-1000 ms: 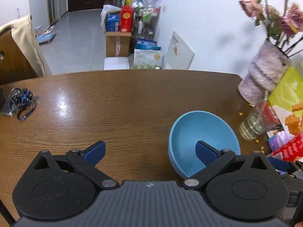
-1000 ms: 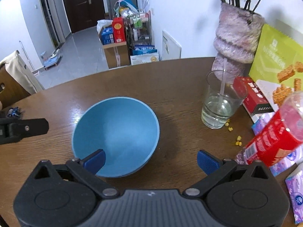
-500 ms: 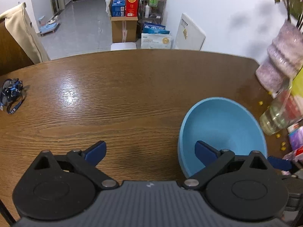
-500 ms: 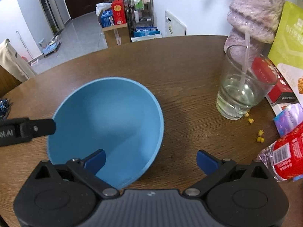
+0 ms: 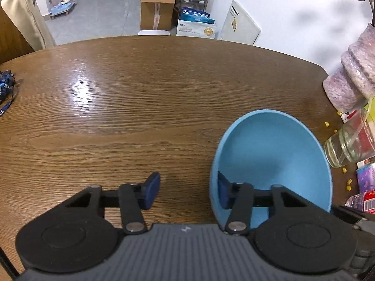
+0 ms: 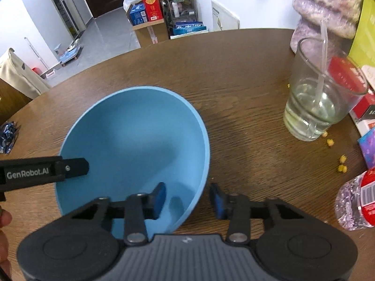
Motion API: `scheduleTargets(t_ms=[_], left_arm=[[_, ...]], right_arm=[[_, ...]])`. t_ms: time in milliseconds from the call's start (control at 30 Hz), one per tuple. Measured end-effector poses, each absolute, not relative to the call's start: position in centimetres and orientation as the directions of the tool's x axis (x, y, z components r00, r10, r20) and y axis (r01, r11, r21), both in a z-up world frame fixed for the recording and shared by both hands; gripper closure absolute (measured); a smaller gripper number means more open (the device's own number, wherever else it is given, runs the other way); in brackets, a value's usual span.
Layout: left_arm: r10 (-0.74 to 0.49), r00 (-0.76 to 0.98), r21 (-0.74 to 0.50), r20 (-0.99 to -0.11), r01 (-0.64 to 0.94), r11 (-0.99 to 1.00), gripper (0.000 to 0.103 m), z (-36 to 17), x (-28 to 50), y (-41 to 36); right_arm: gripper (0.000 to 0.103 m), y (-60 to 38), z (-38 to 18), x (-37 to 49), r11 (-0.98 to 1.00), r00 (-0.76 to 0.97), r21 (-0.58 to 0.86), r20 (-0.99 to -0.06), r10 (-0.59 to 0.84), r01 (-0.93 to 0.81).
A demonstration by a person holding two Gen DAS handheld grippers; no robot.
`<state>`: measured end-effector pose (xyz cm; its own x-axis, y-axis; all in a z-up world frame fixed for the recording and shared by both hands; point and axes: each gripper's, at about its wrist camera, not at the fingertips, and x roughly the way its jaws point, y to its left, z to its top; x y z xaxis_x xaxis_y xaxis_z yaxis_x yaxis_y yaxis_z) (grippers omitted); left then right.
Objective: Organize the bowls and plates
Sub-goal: 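Close both grippers on the rim of the light-blue bowl, then lift the bowl with both grippers and carry it toward the nested bowls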
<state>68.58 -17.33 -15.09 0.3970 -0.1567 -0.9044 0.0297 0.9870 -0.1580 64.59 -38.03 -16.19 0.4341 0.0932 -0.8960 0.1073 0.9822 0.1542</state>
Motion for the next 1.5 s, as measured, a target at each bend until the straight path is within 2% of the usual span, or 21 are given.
scheduleTargets(t_ms=[67, 100, 200, 300, 933, 1500], left_arm=[[-0.181, 0.388, -0.179, -0.904, 0.042, 0.983, 0.075, -15.2, 68.7, -17.4], [-0.194, 0.38, -0.191, -0.904, 0.046, 0.981, 0.082, -15.2, 68.7, -17.5], [-0.212, 0.365, -0.21, -0.907, 0.046, 0.977, 0.091, -15.5, 68.7, -17.5], [-0.214, 0.364, -0.211, -0.906, 0.049, 0.976, 0.094, -15.6, 68.6, -17.4], [-0.188, 0.395, -0.186, -0.899, 0.044, 0.982, 0.095, -15.1, 68.6, -17.8], [-0.169, 0.448, -0.183, -0.878, 0.011, 0.983, 0.095, -12.3, 67.0, -16.3]], right_arm=[[0.087, -38.2, -16.4, 64.7, 0.979, 0.431, 0.173, -0.896, 0.11, 0.11], [0.089, -38.3, -16.5, 64.7, 0.975, 0.433, 0.19, -0.893, 0.125, 0.111], [0.09, -38.4, -16.6, 64.6, 0.971, 0.441, 0.213, -0.886, 0.143, 0.113], [0.091, -38.3, -16.6, 64.6, 0.969, 0.449, 0.219, -0.881, 0.148, 0.11], [0.091, -37.3, -16.3, 64.4, 0.973, 0.471, 0.211, -0.871, 0.143, 0.095], [0.091, -35.5, -13.5, 63.2, 0.975, 0.506, 0.217, -0.847, 0.162, 0.052]])
